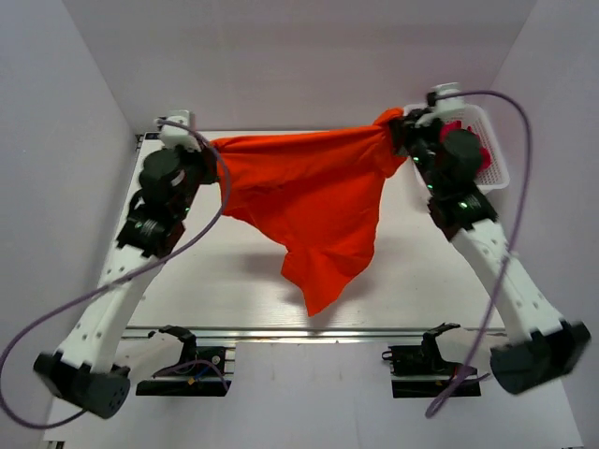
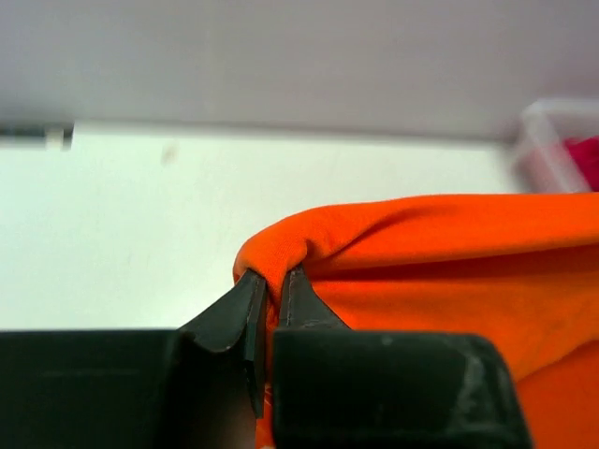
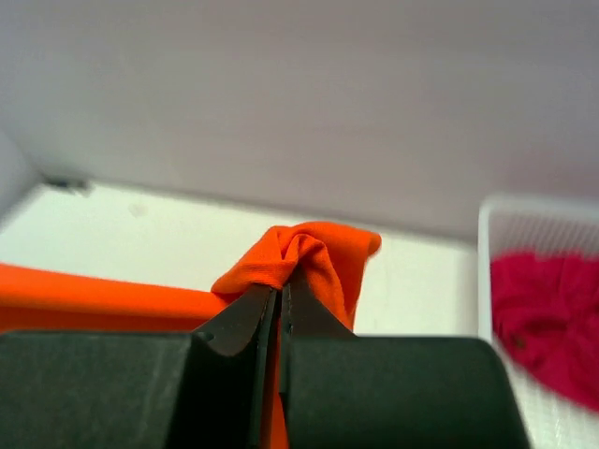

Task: Fold and stack the t-shirts
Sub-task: Flatten out the tshirt

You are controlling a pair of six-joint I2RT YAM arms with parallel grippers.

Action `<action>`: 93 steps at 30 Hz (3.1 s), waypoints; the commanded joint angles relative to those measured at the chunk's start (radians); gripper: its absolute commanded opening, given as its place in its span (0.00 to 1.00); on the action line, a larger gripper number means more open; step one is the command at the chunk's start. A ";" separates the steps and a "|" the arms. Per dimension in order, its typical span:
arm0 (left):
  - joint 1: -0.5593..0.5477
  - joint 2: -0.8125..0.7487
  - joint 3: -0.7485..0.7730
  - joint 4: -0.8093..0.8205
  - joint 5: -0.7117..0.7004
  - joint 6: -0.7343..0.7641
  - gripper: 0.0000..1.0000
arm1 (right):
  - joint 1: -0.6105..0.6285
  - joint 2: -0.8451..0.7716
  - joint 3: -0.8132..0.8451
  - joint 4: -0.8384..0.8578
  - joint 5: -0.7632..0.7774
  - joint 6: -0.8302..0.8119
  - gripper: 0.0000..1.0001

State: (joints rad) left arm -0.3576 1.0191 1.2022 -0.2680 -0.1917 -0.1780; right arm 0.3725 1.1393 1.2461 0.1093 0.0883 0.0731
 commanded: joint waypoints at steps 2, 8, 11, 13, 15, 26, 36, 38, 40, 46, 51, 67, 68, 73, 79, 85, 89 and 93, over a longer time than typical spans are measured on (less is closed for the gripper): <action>0.028 0.185 -0.090 0.009 -0.161 -0.066 0.00 | -0.018 0.212 0.009 0.012 0.149 0.040 0.00; 0.078 0.556 -0.041 0.041 -0.098 -0.092 0.00 | -0.041 0.624 0.171 -0.030 0.056 0.094 0.00; 0.109 0.732 0.113 0.029 -0.036 -0.069 0.00 | -0.046 0.827 0.377 -0.156 0.073 0.082 0.00; 0.121 0.835 0.172 0.029 -0.014 -0.035 0.00 | -0.049 0.961 0.512 -0.223 0.111 0.070 0.00; 0.134 0.901 0.278 0.000 -0.002 -0.025 0.00 | -0.052 1.010 0.561 -0.247 0.111 0.060 0.00; 0.200 1.202 0.681 -0.094 0.152 0.021 1.00 | -0.060 1.169 0.714 -0.218 0.125 -0.006 0.23; 0.209 0.986 0.559 -0.128 0.153 0.051 1.00 | -0.047 0.953 0.684 -0.402 0.071 -0.019 0.90; 0.183 0.851 0.380 -0.087 0.144 0.075 1.00 | -0.049 0.835 0.549 -0.411 0.031 0.008 0.90; 0.183 0.778 0.216 -0.016 0.211 0.129 1.00 | -0.044 0.716 0.393 -0.413 -0.014 0.033 0.90; 0.164 0.734 0.091 -0.003 0.259 0.244 1.00 | -0.008 0.487 0.060 -0.385 -0.215 0.077 0.90; 0.164 0.866 0.215 -0.092 0.120 0.285 0.92 | 0.086 0.389 -0.083 -0.424 -0.229 0.111 0.90; 0.175 1.007 0.224 -0.017 0.262 0.354 0.65 | 0.371 0.432 -0.171 -0.520 -0.176 0.031 0.90; 0.175 1.021 0.237 -0.007 0.274 0.354 0.62 | 0.382 0.433 -0.174 -0.531 -0.165 0.027 0.90; 0.184 1.032 0.247 0.025 0.298 0.331 0.44 | 0.460 0.450 -0.188 -0.531 -0.128 -0.001 0.90; 0.184 1.010 0.215 0.067 0.331 0.275 0.00 | 0.572 0.503 -0.165 -0.499 -0.093 -0.065 0.90; 0.184 0.903 0.120 0.107 0.359 0.166 0.00 | 0.615 0.528 -0.152 -0.373 -0.059 -0.065 0.90; 0.184 0.828 0.047 0.151 0.368 0.094 0.00 | 0.649 0.580 -0.079 -0.344 -0.065 -0.141 0.90; 0.184 0.763 -0.013 0.162 0.357 0.052 0.00 | 0.674 0.623 -0.066 -0.316 -0.059 -0.163 0.90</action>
State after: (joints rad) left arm -0.1761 1.8820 1.2129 -0.1482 0.1474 -0.0669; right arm 1.0241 1.7393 1.1511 -0.2615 0.0227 -0.0433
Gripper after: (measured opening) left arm 0.016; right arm 0.902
